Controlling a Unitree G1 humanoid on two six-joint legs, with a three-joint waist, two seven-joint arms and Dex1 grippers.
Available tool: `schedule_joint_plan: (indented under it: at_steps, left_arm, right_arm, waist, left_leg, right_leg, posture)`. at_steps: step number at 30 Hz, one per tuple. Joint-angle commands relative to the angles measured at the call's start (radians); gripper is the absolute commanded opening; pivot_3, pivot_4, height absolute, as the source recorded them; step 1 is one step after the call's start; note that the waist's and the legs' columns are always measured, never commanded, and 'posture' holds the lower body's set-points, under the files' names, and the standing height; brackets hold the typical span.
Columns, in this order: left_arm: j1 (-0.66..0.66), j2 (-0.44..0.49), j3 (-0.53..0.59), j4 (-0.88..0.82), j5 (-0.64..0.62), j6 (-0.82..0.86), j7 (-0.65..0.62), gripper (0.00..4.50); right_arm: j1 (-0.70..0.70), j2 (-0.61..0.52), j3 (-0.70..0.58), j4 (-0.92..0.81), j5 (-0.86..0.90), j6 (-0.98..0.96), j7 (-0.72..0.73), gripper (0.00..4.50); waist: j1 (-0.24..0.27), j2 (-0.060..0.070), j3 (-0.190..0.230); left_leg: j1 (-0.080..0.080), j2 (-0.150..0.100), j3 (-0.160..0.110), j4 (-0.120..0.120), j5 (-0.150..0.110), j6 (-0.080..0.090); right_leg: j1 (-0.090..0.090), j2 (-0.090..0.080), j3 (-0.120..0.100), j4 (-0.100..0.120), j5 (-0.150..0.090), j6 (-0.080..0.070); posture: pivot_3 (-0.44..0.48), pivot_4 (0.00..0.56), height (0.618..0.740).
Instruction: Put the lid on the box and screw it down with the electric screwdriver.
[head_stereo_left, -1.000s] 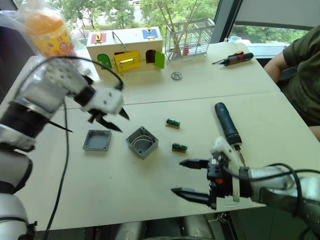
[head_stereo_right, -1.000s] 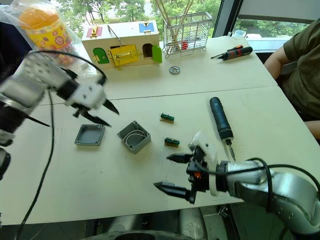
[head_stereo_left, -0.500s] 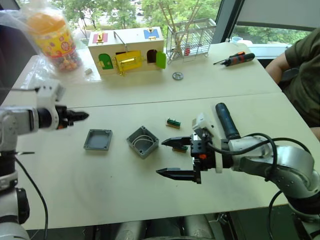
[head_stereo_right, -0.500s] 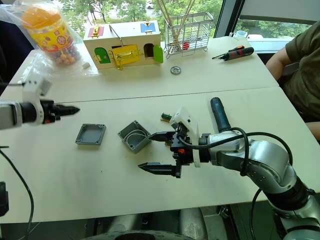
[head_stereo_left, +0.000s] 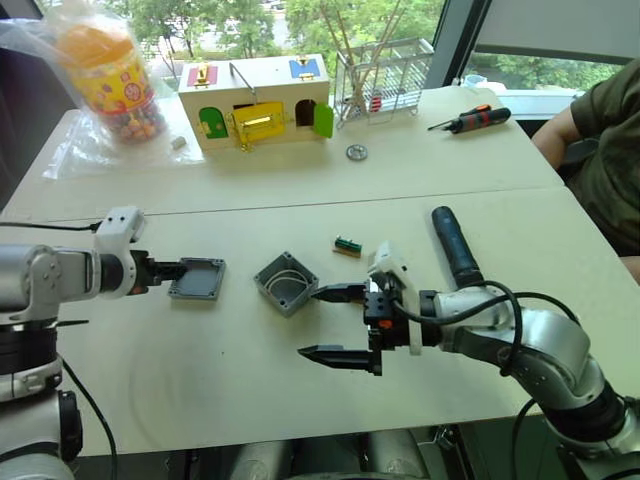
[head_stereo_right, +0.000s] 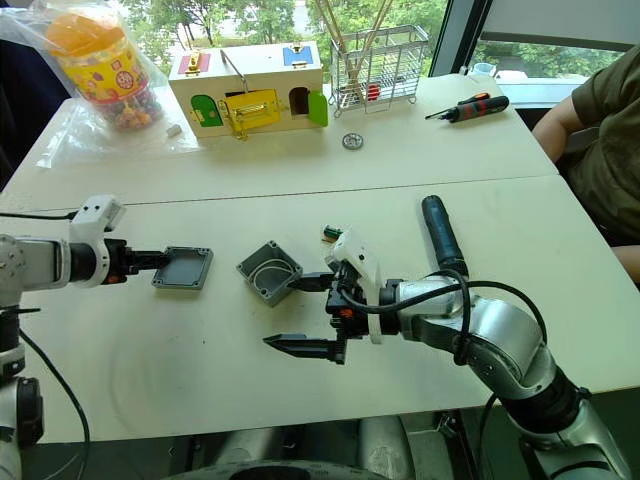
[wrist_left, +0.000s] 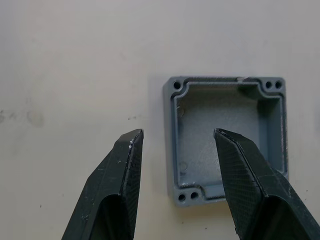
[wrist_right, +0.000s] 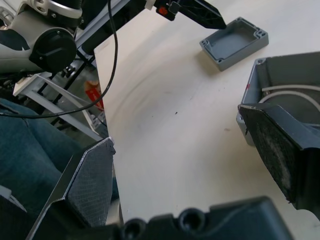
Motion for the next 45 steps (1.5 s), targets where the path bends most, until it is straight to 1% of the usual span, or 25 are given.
schedule_joint_plan:
  at_steps: [1, 5, 8, 9, 11, 13, 14, 20, 23, 26, 28, 30, 32, 34, 37, 40, 41, 43, 45]
  left_arm:
    - [-0.048, 0.035, -0.076, 0.067, 0.033, -0.041, -0.017, 2.28]
    - [-0.106, 0.039, -0.167, 0.186, 0.071, -0.083, -0.033, 2.28]
    - [-0.144, 0.045, -0.225, 0.241, 0.071, -0.080, -0.076, 2.28]
    - [-0.154, 0.046, -0.248, 0.256, 0.078, -0.091, -0.086, 2.05]
    - [-0.169, 0.044, -0.279, 0.281, 0.090, -0.112, -0.102, 1.43]
    - [-0.178, 0.035, -0.290, 0.307, 0.098, -0.125, -0.114, 0.40]
    - [-0.180, 0.030, -0.294, 0.314, 0.100, -0.129, -0.119, 0.08]
    - [-0.171, -0.008, -0.281, 0.304, 0.110, -0.136, -0.120, 0.08]
    - [-0.174, -0.024, -0.230, 0.289, 0.100, -0.178, -0.126, 0.08]
    - [-0.210, -0.017, -0.163, 0.277, 0.086, -0.260, -0.150, 0.08]
    - [-0.241, -0.012, -0.130, 0.283, 0.093, -0.335, -0.150, 0.08]
    - [-0.306, -0.004, -0.103, 0.315, 0.110, -0.448, -0.154, 0.08]
    - [-0.362, -0.001, -0.089, 0.333, 0.111, -0.521, -0.171, 0.08]
    - [-0.401, -0.020, -0.070, 0.329, 0.103, -0.592, -0.178, 0.08]
    - [-0.441, -0.072, -0.044, 0.304, 0.082, -0.650, -0.164, 0.08]
    - [-0.465, -0.173, -0.040, 0.253, 0.077, -0.698, -0.119, 0.08]
    - [-0.467, -0.203, -0.045, 0.241, 0.085, -0.710, -0.099, 0.08]
    - [-0.475, -0.269, -0.059, 0.223, 0.099, -0.746, -0.066, 0.08]
    - [-0.484, -0.327, -0.062, 0.207, 0.091, -0.765, -0.048, 0.08]
  right_arm:
    - [-0.006, 0.028, -0.027, -0.045, 0.008, 0.013, -0.037, 4.50]
    - [0.001, 0.049, -0.038, -0.054, 0.006, 0.032, -0.080, 4.50]
    - [0.012, 0.065, -0.048, -0.066, 0.011, 0.045, -0.113, 4.50]
    - [0.016, 0.070, -0.054, -0.070, 0.015, 0.049, -0.124, 4.50]
    - [0.023, 0.075, -0.063, -0.075, 0.018, 0.056, -0.140, 4.50]
    - [0.031, 0.081, -0.069, -0.081, 0.017, 0.063, -0.154, 4.50]
    - [0.036, 0.082, -0.073, -0.083, 0.017, 0.066, -0.161, 4.50]
    - [0.059, 0.062, -0.102, -0.092, 0.033, 0.078, -0.163, 4.50]
    - [0.058, 0.043, -0.147, -0.088, 0.070, 0.088, -0.147, 4.50]
    - [0.037, 0.044, -0.276, -0.054, 0.228, 0.095, -0.153, 4.50]
    - [0.012, 0.053, -0.347, -0.017, 0.330, 0.093, -0.183, 4.50]
    - [-0.053, 0.069, -0.395, 0.042, 0.387, 0.079, -0.228, 4.50]
    - [-0.132, 0.098, -0.402, 0.106, 0.406, 0.073, -0.276, 4.50]
    - [-0.228, 0.160, -0.382, 0.191, 0.363, 0.055, -0.343, 4.50]
    - [-0.346, 0.249, -0.351, 0.332, 0.267, 0.031, -0.417, 4.50]
    - [-0.460, 0.332, -0.279, 0.473, 0.104, -0.041, -0.424, 4.50]
    - [-0.480, 0.351, -0.272, 0.503, 0.070, -0.054, -0.432, 4.50]
    - [-0.516, 0.398, -0.294, 0.565, 0.046, -0.022, -0.515, 4.50]
    - [-0.528, 0.433, -0.298, 0.562, 0.042, 0.002, -0.542, 4.50]
  waist:
    - [-0.002, 0.000, 0.000]
    - [-0.003, 0.000, 0.000]
    - [-0.003, 0.000, 0.000]
    - [-0.003, 0.000, 0.000]
    - [-0.001, 0.001, -0.001]
    - [-0.001, 0.001, -0.001]
    - [0.001, 0.002, -0.002]
    - [0.012, 0.006, -0.005]
    - [0.023, 0.006, -0.006]
    - [0.025, 0.005, -0.005]
    - [0.020, 0.003, -0.004]
    - [0.018, 0.002, -0.003]
    - [0.015, 0.002, -0.003]
    - [0.009, 0.002, -0.003]
    - [-0.010, 0.003, -0.004]
    - [-0.013, 0.003, -0.004]
    - [-0.014, 0.003, -0.004]
    - [-0.015, 0.003, -0.004]
    - [-0.016, 0.003, -0.004]
  left_leg:
    - [0.000, 0.000, 0.000, 0.000, 0.000, 0.000]
    - [0.000, 0.000, 0.000, -0.001, 0.000, 0.000]
    - [0.000, 0.000, 0.000, -0.001, 0.000, 0.000]
    - [0.000, 0.000, 0.000, -0.001, 0.000, 0.000]
    - [0.000, 0.000, 0.000, -0.001, 0.000, 0.000]
    - [0.000, 0.000, 0.000, -0.001, 0.000, 0.000]
    - [0.000, 0.000, 0.000, -0.001, 0.000, 0.000]
    - [0.001, -0.001, 0.000, -0.001, 0.000, 0.000]
    - [0.001, -0.001, 0.000, 0.000, 0.000, 0.000]
    - [0.000, -0.001, 0.000, 0.001, 0.000, 0.000]
    - [0.000, -0.001, -0.001, 0.001, 0.000, 0.000]
    - [0.000, -0.001, 0.000, 0.001, 0.000, 0.000]
    - [-0.001, 0.000, 0.000, 0.000, 0.001, -0.001]
    - [-0.001, 0.000, 0.000, -0.001, 0.001, -0.001]
    - [0.000, 0.000, 0.001, -0.002, 0.001, -0.001]
    - [-0.001, -0.001, 0.001, -0.002, 0.001, -0.001]
    - [-0.001, -0.001, 0.002, -0.002, 0.001, -0.001]
    - [-0.002, -0.001, 0.002, -0.002, 0.001, -0.001]
    - [-0.003, -0.001, 0.002, -0.002, 0.001, -0.001]
  right_leg:
    - [0.000, 0.000, 0.000, 0.000, 0.000, 0.000]
    - [-0.001, 0.000, 0.000, 0.000, 0.000, 0.000]
    - [-0.001, 0.000, 0.000, 0.000, 0.000, 0.000]
    - [-0.001, 0.000, 0.000, 0.000, 0.000, 0.000]
    - [-0.001, 0.000, 0.000, 0.001, 0.000, 0.000]
    - [-0.001, 0.000, 0.000, 0.001, 0.000, 0.000]
    - [-0.001, 0.000, 0.000, 0.001, 0.000, 0.000]
    - [0.000, 0.000, 0.000, 0.001, 0.000, 0.000]
    - [0.000, 0.000, 0.000, 0.001, 0.000, 0.000]
    - [0.001, 0.000, 0.000, 0.001, 0.000, 0.000]
    - [0.001, 0.000, 0.000, 0.000, 0.000, 0.000]
    - [0.001, -0.001, 0.000, 0.000, 0.000, 0.000]
    - [0.000, -0.001, 0.000, 0.000, 0.000, 0.000]
    - [-0.001, -0.002, 0.000, 0.000, 0.000, 0.000]
    - [-0.002, -0.003, 0.000, 0.000, 0.000, 0.000]
    - [-0.004, -0.003, 0.000, 0.002, 0.000, 0.000]
    - [-0.004, -0.003, 0.000, 0.003, 0.000, 0.000]
    - [-0.006, -0.002, 0.000, 0.003, 0.000, 0.000]
    - [-0.006, -0.003, 0.000, 0.003, 0.000, 0.000]
  posture:
    - [0.000, 0.150, 0.740]
    - [0.000, 0.150, 0.740]
    - [0.000, 0.150, 0.740]
    - [0.000, 0.150, 0.740]
    - [0.000, 0.150, 0.740]
    - [0.000, 0.150, 0.740]
    - [0.000, 0.150, 0.740]
    - [0.000, 0.150, 0.740]
    - [0.000, 0.150, 0.740]
    - [0.000, 0.150, 0.740]
    - [0.000, 0.150, 0.740]
    - [0.000, 0.150, 0.740]
    - [0.000, 0.150, 0.740]
    - [0.000, 0.150, 0.740]
    - [0.000, 0.150, 0.740]
    - [0.000, 0.150, 0.740]
    - [0.000, 0.150, 0.740]
    - [0.000, 0.150, 0.740]
    - [0.000, 0.150, 0.740]
